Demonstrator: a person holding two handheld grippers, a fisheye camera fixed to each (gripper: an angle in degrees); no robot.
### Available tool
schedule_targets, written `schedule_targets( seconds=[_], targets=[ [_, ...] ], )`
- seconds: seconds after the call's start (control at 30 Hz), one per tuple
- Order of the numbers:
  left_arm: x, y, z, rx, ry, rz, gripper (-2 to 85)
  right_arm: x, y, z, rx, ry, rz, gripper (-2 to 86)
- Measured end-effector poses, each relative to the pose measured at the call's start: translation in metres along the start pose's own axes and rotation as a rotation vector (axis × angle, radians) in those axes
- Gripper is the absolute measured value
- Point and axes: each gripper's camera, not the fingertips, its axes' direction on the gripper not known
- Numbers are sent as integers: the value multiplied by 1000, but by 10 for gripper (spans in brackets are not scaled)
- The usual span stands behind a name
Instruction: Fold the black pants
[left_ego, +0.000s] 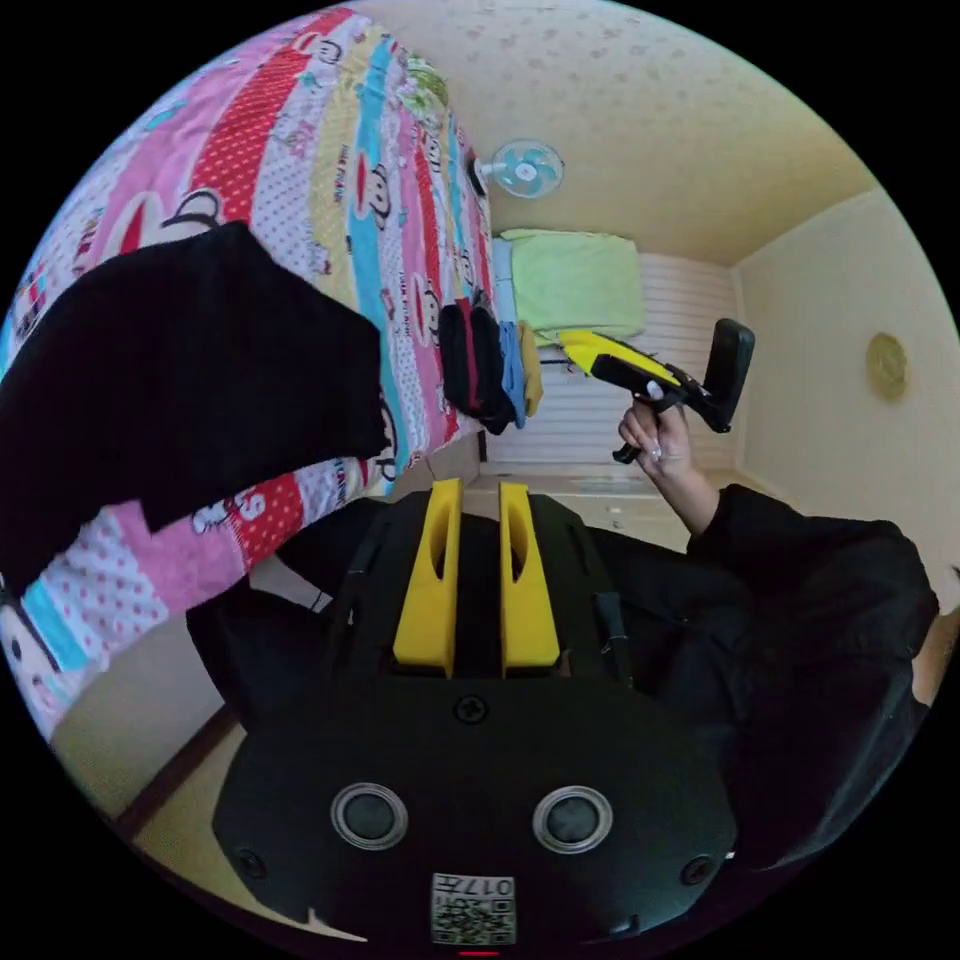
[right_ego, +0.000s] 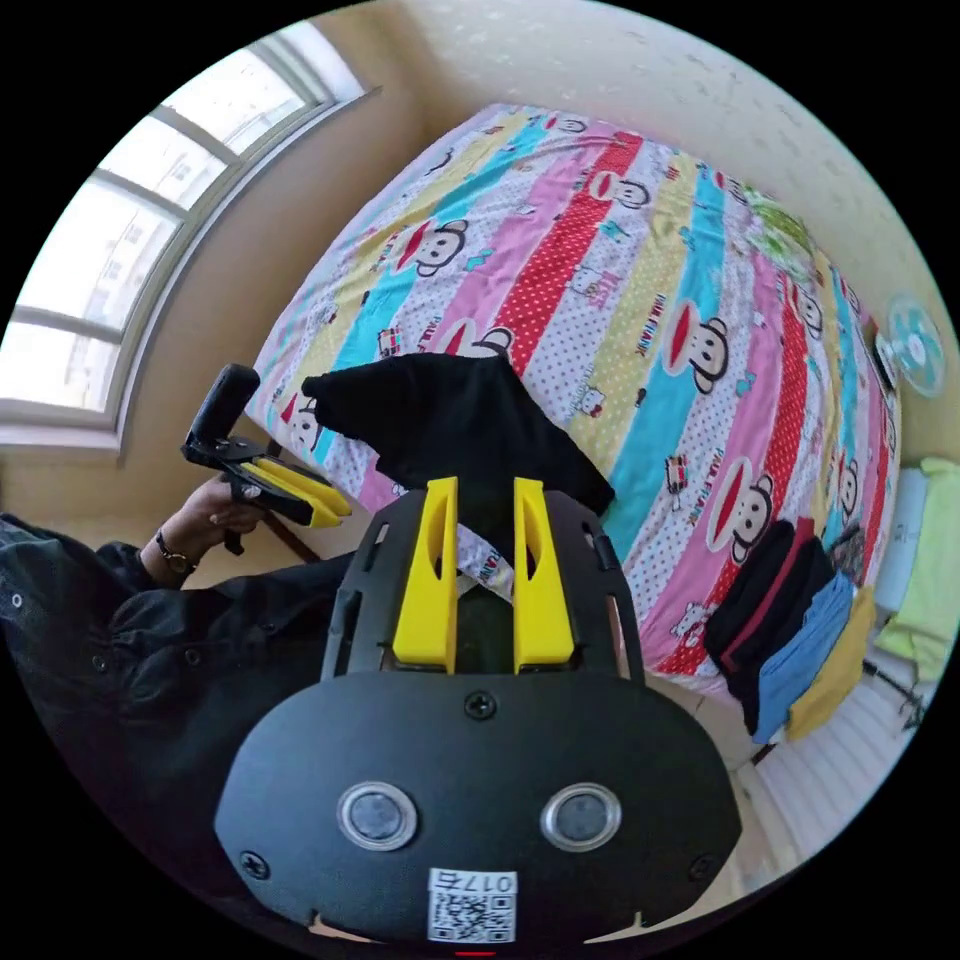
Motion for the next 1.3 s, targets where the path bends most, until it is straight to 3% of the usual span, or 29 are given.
schedule_targets(
  seconds=[0.17, 0.3, 0.4, 0.47, 0.53, 0.8, 0.9, 0.97, 1.03, 1.17, 1.3],
  targets=[
    [-70, 92, -54, 179, 9, -258, 66, -126, -158, 108, -121, -195, -284, 125],
    [-94, 138, -74, 273, -23, -350, 65, -211, -256, 174, -173, -200, -395, 138],
    [-109, 151, -77, 333, 23, -388, 66, -266, -312, 240, -307, -100, -482, 149],
    [-116, 153, -78, 371, 60, -402, 66, -285, -324, 306, -543, 88, -552, 159],
    [-119, 153, -83, 439, 73, -420, 72, -280, -320, 336, -687, 135, -550, 162],
    [-142, 154, -109, 693, 136, -552, 153, -162, -269, 220, -454, -218, -310, 99],
    [-150, 129, -112, 692, 190, -513, 167, -70, -222, 164, -289, -562, -96, 91],
    [-148, 107, -109, 671, 193, -474, 188, 3, -172, 126, -126, -931, 44, 89],
    [-144, 75, -103, 583, 147, -454, 224, 43, -130, 98, -3, -1175, 79, 87],
    [-120, 59, -119, 594, 20, -407, 223, 105, -32, 15, 296, -1523, 32, 84],
    [-41, 62, -159, 654, -208, -120, 213, 132, 37, -87, 471, -1616, -198, 81]
  ],
)
